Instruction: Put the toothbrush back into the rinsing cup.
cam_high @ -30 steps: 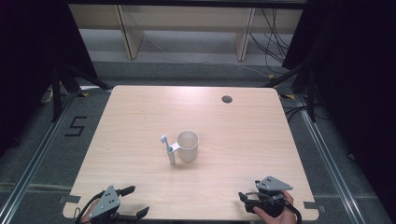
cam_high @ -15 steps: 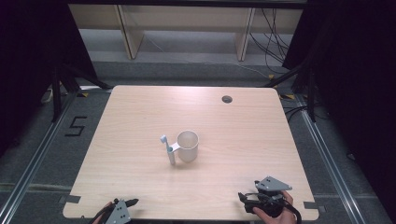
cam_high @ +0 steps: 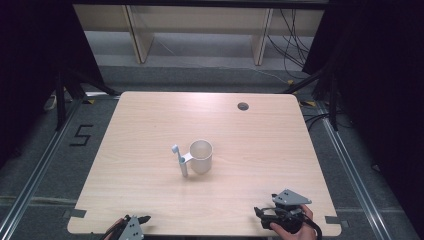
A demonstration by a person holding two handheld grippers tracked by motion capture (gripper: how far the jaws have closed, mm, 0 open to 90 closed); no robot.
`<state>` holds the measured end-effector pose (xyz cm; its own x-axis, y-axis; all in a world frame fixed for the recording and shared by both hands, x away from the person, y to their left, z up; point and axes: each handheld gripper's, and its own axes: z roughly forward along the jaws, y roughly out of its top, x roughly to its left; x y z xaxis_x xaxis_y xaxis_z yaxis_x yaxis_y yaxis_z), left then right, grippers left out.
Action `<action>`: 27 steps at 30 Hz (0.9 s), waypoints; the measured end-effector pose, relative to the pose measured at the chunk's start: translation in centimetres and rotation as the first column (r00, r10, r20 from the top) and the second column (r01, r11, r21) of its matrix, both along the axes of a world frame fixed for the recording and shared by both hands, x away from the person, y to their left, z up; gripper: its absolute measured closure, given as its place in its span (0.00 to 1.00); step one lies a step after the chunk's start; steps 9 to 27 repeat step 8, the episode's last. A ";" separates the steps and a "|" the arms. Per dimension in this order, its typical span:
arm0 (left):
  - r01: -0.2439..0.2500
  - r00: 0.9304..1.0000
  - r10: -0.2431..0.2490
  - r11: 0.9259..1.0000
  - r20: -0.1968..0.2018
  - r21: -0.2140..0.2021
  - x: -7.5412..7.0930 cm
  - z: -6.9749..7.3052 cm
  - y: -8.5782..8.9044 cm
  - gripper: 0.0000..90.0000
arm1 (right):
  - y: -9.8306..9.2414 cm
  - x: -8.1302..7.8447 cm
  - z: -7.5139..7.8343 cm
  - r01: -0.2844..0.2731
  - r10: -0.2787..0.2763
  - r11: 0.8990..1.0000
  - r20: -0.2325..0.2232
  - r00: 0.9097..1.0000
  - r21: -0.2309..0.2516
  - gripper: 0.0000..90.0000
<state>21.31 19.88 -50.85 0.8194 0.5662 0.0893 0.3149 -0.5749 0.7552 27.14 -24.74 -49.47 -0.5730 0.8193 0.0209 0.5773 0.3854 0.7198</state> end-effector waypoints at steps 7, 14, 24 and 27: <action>-0.030 1.000 0.030 0.998 -0.007 -0.047 0.1 0.1 0.1 0.17 | 0.1 -0.1 0.1 0.006 -0.006 1.000 -0.005 1.000 0.003 0.27; -0.031 1.000 0.030 0.998 -0.006 -0.055 0.1 0.1 0.1 0.17 | 0.0 0.0 0.0 -0.001 0.001 1.000 0.000 1.000 -0.007 0.27; -0.031 1.000 0.030 0.998 -0.006 -0.055 0.1 0.1 0.1 0.17 | 0.0 0.0 0.0 -0.001 0.001 1.000 0.000 1.000 -0.007 0.27; -0.031 1.000 0.030 0.998 -0.006 -0.055 0.1 0.1 0.1 0.17 | 0.0 0.0 0.0 -0.001 0.001 1.000 0.000 1.000 -0.007 0.27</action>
